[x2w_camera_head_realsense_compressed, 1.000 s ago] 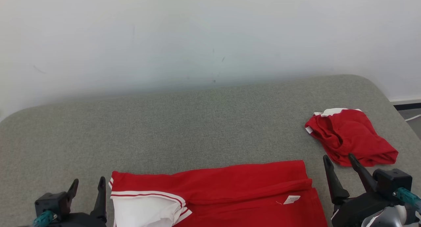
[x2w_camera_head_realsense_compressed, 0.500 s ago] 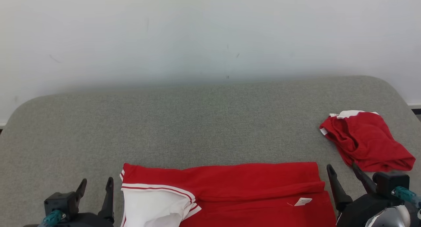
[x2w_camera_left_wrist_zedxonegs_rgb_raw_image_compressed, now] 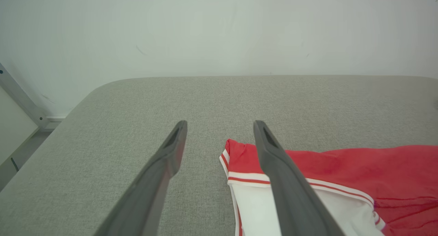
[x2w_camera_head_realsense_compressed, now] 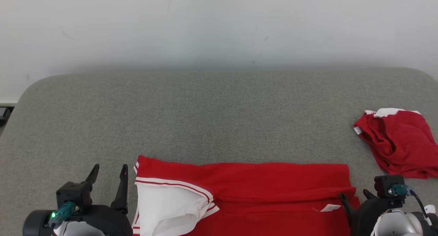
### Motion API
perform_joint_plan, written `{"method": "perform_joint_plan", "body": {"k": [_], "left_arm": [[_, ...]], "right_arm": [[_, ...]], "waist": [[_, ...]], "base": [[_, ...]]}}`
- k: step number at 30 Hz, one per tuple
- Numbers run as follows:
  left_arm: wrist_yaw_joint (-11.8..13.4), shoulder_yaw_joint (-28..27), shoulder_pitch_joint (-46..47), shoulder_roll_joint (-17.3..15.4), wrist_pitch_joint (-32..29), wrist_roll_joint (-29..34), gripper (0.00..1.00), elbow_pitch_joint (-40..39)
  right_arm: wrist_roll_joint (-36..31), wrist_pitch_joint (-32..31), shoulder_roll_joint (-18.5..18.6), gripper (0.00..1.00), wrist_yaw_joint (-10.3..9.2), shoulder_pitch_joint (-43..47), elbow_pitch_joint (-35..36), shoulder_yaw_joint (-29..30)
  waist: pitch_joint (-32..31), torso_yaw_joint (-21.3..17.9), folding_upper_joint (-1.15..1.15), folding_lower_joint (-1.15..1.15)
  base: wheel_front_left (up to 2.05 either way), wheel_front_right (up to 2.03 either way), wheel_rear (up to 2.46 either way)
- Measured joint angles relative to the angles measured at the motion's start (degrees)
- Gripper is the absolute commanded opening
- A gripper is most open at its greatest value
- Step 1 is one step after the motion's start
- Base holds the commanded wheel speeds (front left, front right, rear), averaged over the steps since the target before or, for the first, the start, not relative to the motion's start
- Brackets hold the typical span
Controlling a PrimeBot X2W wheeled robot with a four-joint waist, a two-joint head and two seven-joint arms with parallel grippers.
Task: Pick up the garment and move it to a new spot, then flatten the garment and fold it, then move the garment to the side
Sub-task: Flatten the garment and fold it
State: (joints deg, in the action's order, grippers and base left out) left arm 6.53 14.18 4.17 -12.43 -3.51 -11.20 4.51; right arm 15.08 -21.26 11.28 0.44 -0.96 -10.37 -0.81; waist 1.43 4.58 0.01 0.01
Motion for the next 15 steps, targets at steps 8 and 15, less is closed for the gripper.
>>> {"method": "perform_joint_plan", "body": {"k": [8,15], "left_arm": [[0.01,1.09,1.77,1.56,0.10,0.24,1.00,0.38],[0.01,1.37,1.94,1.65,0.53,0.57,1.00,0.49]], "right_arm": [[-1.09,-2.56,-0.13,1.00,-1.11,-0.32,-4.37,-0.64],[-1.60,-3.50,-0.10,1.00,-2.53,-0.66,-6.34,-0.12]], "waist": [[2.00,2.13,0.00,0.00],[2.27,2.38,0.00,0.00]], "base": [[0.00,0.00,0.00],[0.00,0.00,0.00]]}}
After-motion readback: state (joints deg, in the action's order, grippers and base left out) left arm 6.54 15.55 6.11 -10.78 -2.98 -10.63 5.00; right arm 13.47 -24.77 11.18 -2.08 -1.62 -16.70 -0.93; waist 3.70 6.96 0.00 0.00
